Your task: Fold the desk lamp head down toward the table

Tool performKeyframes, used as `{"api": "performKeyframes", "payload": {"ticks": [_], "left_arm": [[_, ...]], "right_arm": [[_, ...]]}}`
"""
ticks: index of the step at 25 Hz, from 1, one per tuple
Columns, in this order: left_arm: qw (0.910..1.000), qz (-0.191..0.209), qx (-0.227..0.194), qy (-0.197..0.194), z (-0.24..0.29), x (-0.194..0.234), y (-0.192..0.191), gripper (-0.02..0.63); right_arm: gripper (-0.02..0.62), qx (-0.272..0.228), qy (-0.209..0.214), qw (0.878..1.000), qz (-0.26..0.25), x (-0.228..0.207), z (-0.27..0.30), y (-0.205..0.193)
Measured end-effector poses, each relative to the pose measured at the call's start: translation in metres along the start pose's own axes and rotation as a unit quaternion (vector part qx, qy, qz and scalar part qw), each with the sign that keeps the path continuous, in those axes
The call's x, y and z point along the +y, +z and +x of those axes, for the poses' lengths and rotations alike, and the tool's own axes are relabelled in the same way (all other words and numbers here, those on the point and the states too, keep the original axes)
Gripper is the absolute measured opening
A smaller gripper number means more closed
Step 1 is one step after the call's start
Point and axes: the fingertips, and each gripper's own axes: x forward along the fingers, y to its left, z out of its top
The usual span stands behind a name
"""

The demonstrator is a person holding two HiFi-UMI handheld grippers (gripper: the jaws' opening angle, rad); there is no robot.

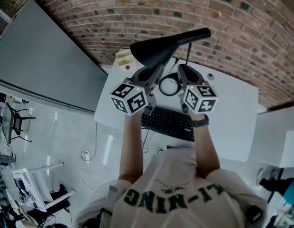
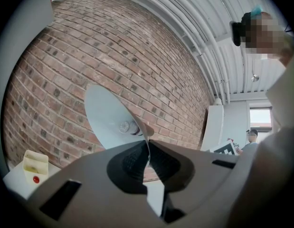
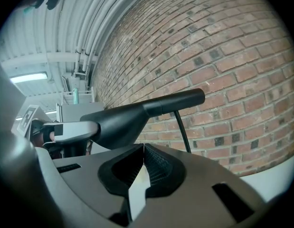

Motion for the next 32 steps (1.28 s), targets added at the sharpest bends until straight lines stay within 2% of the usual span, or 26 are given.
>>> {"api": "performKeyframes", "payload": {"ticks": [32], "left_arm": [[0.9983, -0.051, 0.026, -0.007, 0.011, 0.014, -0.047, 0.006]], "right_arm": [[0.005, 0.011, -0.010, 1.000, 0.004, -0.016, 0.003, -0.014]]}}
